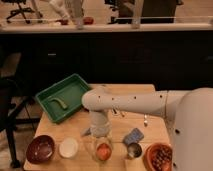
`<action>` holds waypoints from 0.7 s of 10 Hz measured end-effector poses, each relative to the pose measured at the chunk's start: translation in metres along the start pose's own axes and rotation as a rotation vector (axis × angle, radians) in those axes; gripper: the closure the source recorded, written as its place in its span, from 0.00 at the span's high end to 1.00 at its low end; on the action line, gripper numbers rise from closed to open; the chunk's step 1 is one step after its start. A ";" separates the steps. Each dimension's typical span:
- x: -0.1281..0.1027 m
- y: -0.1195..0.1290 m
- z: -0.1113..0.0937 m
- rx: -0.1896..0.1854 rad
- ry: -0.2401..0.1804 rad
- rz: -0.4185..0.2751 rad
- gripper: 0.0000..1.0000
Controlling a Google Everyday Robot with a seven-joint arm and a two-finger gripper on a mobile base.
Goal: Place apple in plastic cup
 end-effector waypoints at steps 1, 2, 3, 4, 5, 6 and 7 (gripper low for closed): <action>0.000 0.000 0.000 0.000 0.000 0.000 0.36; 0.000 0.000 0.000 0.000 0.000 -0.001 0.44; 0.000 0.000 0.000 0.000 0.000 -0.001 0.54; 0.000 0.000 0.000 0.001 0.000 -0.001 0.66; 0.000 0.000 0.000 0.001 0.000 0.000 0.74; 0.000 0.000 0.000 0.001 0.000 -0.001 0.80; 0.000 0.000 0.000 0.001 0.000 0.000 0.80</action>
